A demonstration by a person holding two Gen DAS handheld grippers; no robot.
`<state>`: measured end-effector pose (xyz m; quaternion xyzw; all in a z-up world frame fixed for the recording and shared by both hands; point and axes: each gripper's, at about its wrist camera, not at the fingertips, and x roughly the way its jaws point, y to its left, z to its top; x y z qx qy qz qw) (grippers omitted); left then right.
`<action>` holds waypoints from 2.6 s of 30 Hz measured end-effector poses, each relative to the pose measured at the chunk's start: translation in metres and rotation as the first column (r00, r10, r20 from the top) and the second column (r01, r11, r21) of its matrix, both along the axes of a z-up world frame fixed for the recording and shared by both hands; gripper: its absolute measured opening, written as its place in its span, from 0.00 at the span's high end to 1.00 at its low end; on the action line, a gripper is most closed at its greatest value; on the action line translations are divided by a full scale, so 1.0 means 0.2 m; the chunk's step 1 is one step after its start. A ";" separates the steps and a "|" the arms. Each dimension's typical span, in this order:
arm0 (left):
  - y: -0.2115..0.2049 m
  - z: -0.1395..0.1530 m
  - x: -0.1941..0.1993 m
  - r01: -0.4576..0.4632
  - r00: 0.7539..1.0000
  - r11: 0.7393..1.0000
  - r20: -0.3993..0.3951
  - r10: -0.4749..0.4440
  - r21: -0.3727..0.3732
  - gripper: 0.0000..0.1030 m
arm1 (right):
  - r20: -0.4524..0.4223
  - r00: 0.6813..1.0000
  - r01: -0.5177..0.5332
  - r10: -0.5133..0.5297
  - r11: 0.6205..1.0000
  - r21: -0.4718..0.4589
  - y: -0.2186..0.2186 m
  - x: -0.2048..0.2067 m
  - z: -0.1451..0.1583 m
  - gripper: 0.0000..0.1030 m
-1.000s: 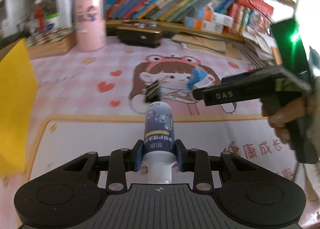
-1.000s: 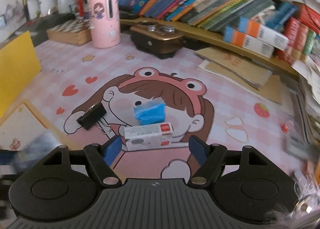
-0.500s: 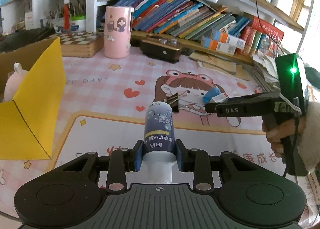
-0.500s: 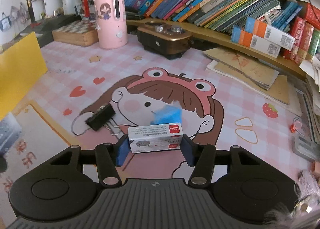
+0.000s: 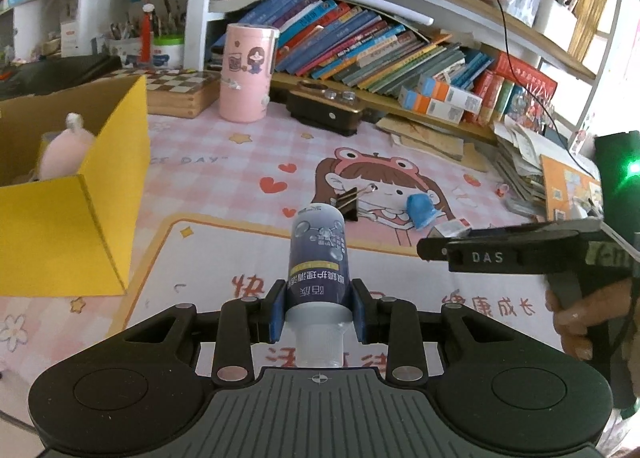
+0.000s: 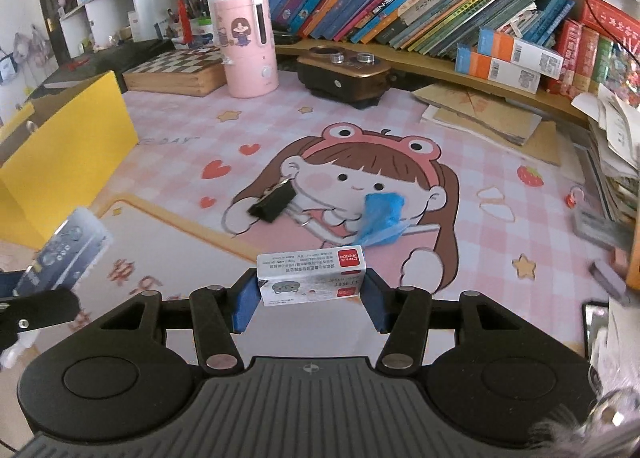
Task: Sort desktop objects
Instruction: 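Carry the bottle and white box with both tools over the yellow box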
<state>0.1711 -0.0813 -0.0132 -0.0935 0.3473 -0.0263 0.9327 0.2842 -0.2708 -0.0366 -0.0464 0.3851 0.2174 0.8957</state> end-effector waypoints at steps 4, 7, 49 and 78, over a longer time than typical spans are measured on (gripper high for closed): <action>0.06 0.02 -0.08 -0.021 1.000 1.000 0.009 0.021 -0.019 0.70 | -0.012 1.000 0.013 -0.013 1.000 0.025 0.05 -0.11 0.06 0.50; 0.11 0.03 -0.14 -0.040 0.999 0.999 0.008 0.040 -0.031 0.70 | -0.012 1.000 0.009 -0.008 0.999 0.034 0.10 -0.20 0.10 0.50; 0.86 0.06 -0.85 -0.100 0.993 0.989 0.044 0.106 -0.108 0.70 | -0.014 0.995 -0.095 0.096 0.995 0.012 0.95 -1.05 0.19 0.50; 1.13 0.07 -1.08 -0.159 0.984 0.981 0.061 0.167 -0.111 0.70 | -0.008 0.984 -0.178 0.178 0.984 0.008 1.29 -1.26 0.19 0.50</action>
